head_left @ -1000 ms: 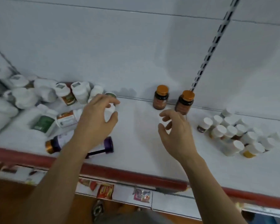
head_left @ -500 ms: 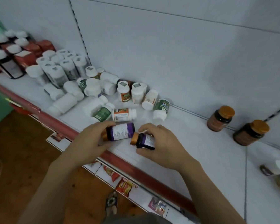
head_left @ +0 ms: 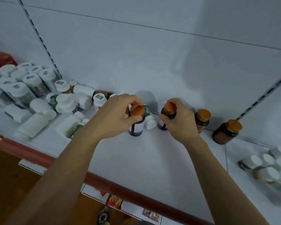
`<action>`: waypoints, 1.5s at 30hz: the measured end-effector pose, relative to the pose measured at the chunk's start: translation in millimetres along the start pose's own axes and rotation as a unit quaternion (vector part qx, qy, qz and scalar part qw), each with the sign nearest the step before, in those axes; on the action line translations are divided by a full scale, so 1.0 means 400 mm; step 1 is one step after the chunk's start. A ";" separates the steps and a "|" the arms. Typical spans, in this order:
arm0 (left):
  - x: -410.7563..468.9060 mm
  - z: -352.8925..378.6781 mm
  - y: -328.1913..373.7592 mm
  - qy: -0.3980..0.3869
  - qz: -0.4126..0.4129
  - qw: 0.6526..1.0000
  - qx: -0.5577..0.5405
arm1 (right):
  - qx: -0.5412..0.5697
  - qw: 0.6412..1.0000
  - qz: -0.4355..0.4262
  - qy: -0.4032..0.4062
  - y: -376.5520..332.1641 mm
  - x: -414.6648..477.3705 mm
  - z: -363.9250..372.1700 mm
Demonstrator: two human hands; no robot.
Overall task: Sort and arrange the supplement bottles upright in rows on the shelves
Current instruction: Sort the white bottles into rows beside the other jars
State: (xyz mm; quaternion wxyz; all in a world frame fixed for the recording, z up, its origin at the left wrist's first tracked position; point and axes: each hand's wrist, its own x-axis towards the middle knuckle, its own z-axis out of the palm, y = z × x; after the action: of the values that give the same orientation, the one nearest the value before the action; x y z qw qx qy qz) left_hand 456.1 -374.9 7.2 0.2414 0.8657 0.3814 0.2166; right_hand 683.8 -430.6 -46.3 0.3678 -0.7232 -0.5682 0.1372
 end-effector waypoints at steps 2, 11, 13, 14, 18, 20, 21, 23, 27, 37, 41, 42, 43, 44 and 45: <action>0.041 0.000 0.007 -0.014 0.003 1.000 0.003 | 0.003 1.000 0.001 -0.003 0.001 0.031 0.000; 0.055 -0.002 -0.088 -0.038 -0.016 0.997 0.060 | -0.078 0.991 -0.053 0.100 -0.056 -0.066 0.053; 0.052 -0.002 -0.095 -0.031 -0.019 0.998 0.056 | -0.151 0.988 -0.036 0.006 -0.059 -0.072 0.093; 0.051 -0.002 -0.097 -0.030 -0.017 0.998 0.056 | -0.190 0.981 -0.032 -0.017 -0.061 -0.073 0.108; 0.048 -0.005 -0.101 -0.030 -0.009 0.998 0.045 | -0.205 0.979 -0.010 0.008 -0.066 -0.079 0.121; 0.053 -0.004 -0.097 -0.035 -0.003 0.999 0.042 | -0.184 0.983 -0.009 0.027 -0.064 -0.100 0.105; 0.058 0.000 -0.094 -0.038 0.001 0.999 0.040 | -0.165 0.985 -0.006 0.046 -0.062 -0.115 0.092; 0.074 0.014 -0.085 -0.039 0.016 0.999 0.032 | -0.127 0.987 -0.004 0.103 -0.058 -0.143 0.060; 0.125 0.066 -0.049 -0.033 0.065 0.997 0.011 | -0.092 0.984 0.015 0.150 -0.049 -0.147 -0.006; 0.149 0.096 -0.055 0.006 0.073 0.997 -0.033 | -0.131 0.975 0.094 0.154 0.034 -0.154 -0.093; 0.094 0.019 -0.090 -0.013 0.071 0.997 0.012 | -0.142 0.966 0.058 0.207 0.017 -0.153 -0.077; 0.076 -0.006 -0.102 -0.017 0.065 0.998 0.017 | -0.134 0.967 0.034 0.215 0.002 -0.148 -0.066; 0.055 -0.033 -0.118 -0.020 0.059 0.998 0.023 | -0.123 0.970 0.005 0.212 -0.017 -0.141 -0.048; 0.033 -0.059 -0.135 -0.026 0.054 0.998 0.027 | -0.110 0.974 -0.024 0.198 -0.040 -0.132 -0.025; 0.011 -0.084 -0.154 -0.036 0.051 0.998 0.027 | -0.095 0.979 -0.051 0.176 -0.061 -0.123 0.004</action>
State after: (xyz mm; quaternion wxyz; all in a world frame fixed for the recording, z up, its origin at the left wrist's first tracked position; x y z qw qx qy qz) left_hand 405.9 -326.4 -1.2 0.2199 0.8974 0.3338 0.1866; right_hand 649.6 -473.4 -41.7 0.3977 -0.7380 -0.5411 -0.0655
